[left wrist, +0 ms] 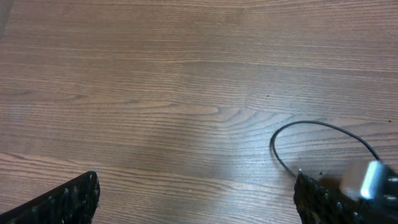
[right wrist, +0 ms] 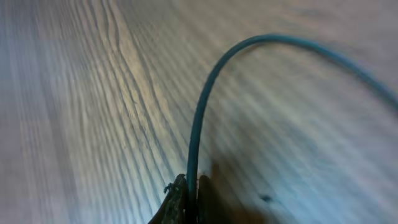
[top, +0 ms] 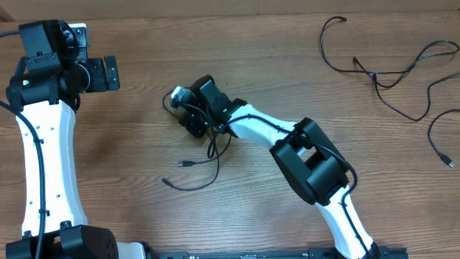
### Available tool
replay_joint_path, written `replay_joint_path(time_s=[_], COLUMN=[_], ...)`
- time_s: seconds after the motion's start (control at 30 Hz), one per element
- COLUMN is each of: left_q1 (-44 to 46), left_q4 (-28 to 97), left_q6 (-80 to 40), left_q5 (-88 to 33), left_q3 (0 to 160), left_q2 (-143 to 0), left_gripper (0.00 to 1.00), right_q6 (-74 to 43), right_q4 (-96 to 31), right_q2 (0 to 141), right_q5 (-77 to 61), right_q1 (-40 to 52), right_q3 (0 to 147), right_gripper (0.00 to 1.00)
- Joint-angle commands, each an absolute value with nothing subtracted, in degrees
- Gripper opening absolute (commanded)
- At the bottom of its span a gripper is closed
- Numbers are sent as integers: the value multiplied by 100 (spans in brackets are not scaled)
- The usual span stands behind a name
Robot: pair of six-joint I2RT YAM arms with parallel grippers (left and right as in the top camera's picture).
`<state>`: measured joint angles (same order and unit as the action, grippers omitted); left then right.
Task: Untangle cables
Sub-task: 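Lower the right gripper onto the center-left cable and grasp it, then lift the cable with the right gripper and carry it up-right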
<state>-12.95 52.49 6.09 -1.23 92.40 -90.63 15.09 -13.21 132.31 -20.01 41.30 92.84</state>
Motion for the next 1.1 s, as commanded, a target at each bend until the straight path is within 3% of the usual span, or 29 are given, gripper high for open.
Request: replay_joint_path(time_s=[0.0, 0.3, 0.47, 0.73, 1.07], left_q1=[-1284, -1284, -1284, -1284, -1284], left_q4=[5242, 5242, 5242, 5242, 5242], left_q6=[532, 534, 534, 534, 532], left_q5=[-106, -106, -106, -106, -106], left_q3=[9284, 9284, 9284, 9284, 9284], left_q2=[-9035, -9035, -9035, -9035, -9035], left_gripper=[100, 99, 100, 99, 99], right_q6=[1498, 1472, 851, -283, -751], right_q4=[-1389, -2091, -2786, -4174, -5441], right_q2=[12140, 10353, 9583, 8945, 8565], right_q5=[-1743, -526, 454, 812, 770], right_q1=[3979, 3717, 3262, 1833, 198], right_q3=[9308, 9308, 9308, 9308, 9308], right_gripper=[4, 4, 4, 4, 4])
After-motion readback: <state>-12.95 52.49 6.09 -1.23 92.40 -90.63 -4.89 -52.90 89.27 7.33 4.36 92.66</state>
